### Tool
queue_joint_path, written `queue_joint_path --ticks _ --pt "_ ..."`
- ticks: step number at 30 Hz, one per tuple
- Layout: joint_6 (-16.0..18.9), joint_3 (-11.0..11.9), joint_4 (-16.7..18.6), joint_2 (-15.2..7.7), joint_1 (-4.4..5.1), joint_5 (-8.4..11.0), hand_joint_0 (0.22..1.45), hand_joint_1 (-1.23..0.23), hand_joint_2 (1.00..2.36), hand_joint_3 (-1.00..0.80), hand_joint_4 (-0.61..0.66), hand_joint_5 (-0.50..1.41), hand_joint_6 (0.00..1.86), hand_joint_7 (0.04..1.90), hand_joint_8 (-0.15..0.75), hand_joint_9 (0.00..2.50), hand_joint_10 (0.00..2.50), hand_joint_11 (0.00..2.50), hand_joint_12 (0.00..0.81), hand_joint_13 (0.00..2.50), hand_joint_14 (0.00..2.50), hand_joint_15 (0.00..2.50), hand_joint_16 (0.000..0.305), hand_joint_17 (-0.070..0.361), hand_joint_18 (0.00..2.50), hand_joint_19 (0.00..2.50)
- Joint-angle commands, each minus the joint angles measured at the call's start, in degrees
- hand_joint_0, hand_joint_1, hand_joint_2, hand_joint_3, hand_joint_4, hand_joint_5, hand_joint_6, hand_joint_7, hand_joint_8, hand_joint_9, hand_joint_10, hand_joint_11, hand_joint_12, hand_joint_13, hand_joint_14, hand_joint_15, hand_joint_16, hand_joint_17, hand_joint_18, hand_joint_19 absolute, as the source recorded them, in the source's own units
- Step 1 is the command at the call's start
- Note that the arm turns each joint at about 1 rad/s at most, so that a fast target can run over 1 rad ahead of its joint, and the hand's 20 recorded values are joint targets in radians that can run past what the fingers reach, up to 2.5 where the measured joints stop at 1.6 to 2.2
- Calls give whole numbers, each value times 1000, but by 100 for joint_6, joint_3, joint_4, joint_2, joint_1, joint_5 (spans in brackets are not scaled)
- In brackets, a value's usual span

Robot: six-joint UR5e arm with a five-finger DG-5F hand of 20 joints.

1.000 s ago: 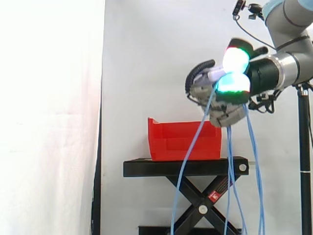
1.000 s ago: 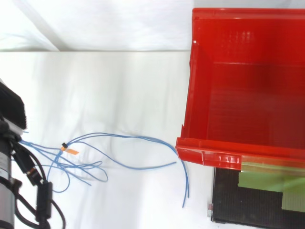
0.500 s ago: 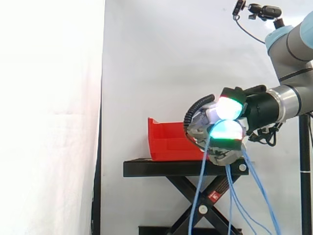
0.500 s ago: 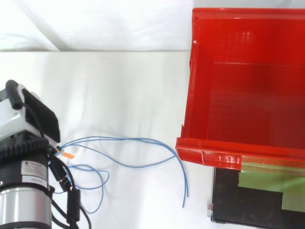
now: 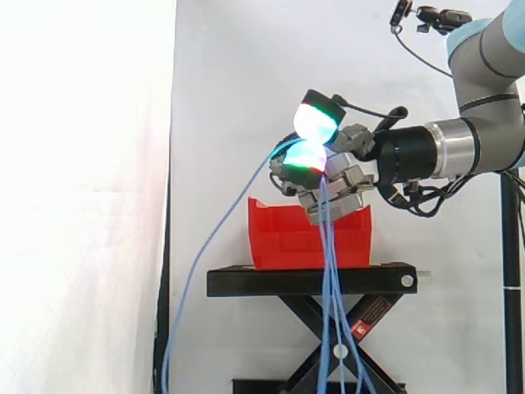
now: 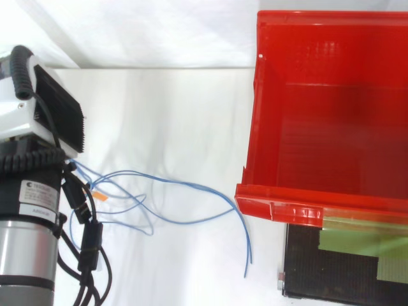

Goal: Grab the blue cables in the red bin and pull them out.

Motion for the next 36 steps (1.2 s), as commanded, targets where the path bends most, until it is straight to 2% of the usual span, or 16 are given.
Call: queue_joint_path --ticks 1,5,6,9,14,17,21,24,29,32,33,36 --pt "24 -143 368 0 25 165 1033 -975 1014 -665 254 561 1498 151 292 1040 2500 858 330 1159 2500 719 38 85 1465 1731" --pt "24 -380 772 0 34 191 1035 -974 1013 -675 251 563 1499 143 297 1041 2500 853 330 1159 2500 724 38 86 1468 1726" --pt "32 -512 904 0 34 191 1034 -974 1013 -671 252 561 1498 153 299 1041 2500 856 338 1161 2500 722 38 86 1468 1728" --pt "94 -652 1053 0 43 200 1035 -974 1013 -672 252 561 1499 152 298 1041 2500 863 337 1162 2500 717 38 86 1467 1729" --pt "366 -670 886 0 78 191 1035 -974 1014 -672 252 562 1498 152 300 1039 2498 884 329 1159 2500 721 38 86 1466 1730" --pt "331 -670 807 0 69 174 1034 -975 1013 -666 251 561 1499 152 291 1039 2500 852 338 1162 2500 727 38 86 1464 1725" --pt "208 -670 693 70 43 -99 1034 -975 1013 -666 252 561 1499 152 293 1040 2500 843 336 1161 2500 717 38 86 1464 1728" --pt "50 -670 693 167 34 -178 1033 -976 1014 -660 252 562 1498 152 294 1040 2500 861 336 1161 2500 718 38 86 1464 1728" --pt "15 -670 535 466 34 -160 1034 -975 1014 -666 252 562 1498 153 292 1039 2500 858 337 1160 2500 722 39 87 1460 1731" --pt "15 -670 420 483 34 -134 1033 -976 1014 -660 252 562 1498 153 300 1042 2500 862 336 1161 2500 715 38 85 1460 1727" --pt "41 -670 297 519 34 -55 1033 -975 1014 -661 252 562 1498 153 299 1042 2500 862 337 1160 2500 723 38 86 1461 1728" --pt "24 -670 271 519 34 -20 1033 -976 1014 -660 251 564 1499 146 297 1044 2500 840 336 1160 2500 722 38 87 1460 1736"
